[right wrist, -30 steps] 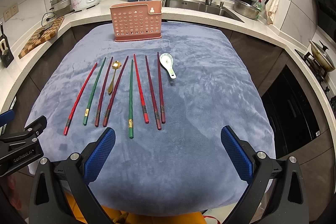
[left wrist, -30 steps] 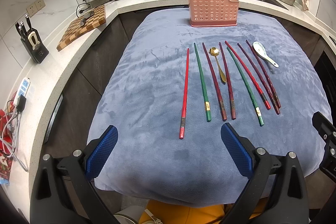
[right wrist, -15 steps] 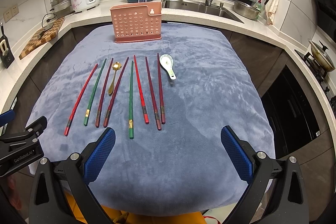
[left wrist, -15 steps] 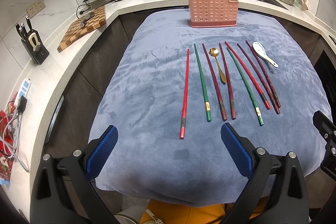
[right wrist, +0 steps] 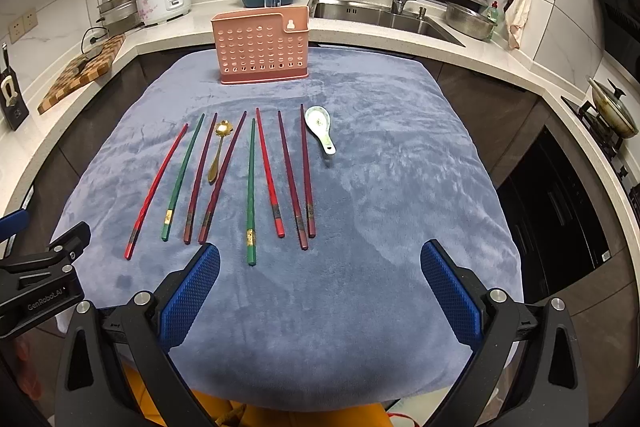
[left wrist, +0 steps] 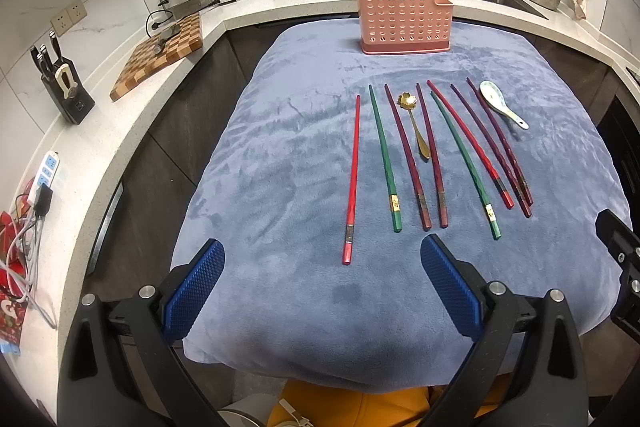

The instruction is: Organize utensils

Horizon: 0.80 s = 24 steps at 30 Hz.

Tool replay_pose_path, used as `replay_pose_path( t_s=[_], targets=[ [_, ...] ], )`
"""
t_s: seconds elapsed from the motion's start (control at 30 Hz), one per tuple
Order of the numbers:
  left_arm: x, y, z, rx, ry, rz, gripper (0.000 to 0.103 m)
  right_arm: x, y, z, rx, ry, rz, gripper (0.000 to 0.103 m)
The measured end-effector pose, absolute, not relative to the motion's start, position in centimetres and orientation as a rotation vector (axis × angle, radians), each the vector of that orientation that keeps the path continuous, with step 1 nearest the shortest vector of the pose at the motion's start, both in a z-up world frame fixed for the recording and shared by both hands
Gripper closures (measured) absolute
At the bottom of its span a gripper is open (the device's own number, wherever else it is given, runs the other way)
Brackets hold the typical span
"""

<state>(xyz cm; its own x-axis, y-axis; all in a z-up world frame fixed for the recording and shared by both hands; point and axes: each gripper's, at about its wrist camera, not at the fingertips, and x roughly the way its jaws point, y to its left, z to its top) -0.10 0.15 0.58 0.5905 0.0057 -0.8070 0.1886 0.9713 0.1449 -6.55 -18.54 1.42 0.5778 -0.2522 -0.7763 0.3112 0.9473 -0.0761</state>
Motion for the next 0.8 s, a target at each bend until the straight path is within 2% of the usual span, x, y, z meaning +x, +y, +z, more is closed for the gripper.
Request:
replay_pose_path(
  t_s=[0.8],
  targets=[
    [-0.35,0.20,0.79,0.226,0.933,-0.108,0.009,-6.48,-18.53,1.37,0.072,0.896,-0.331,0.007]
  ],
)
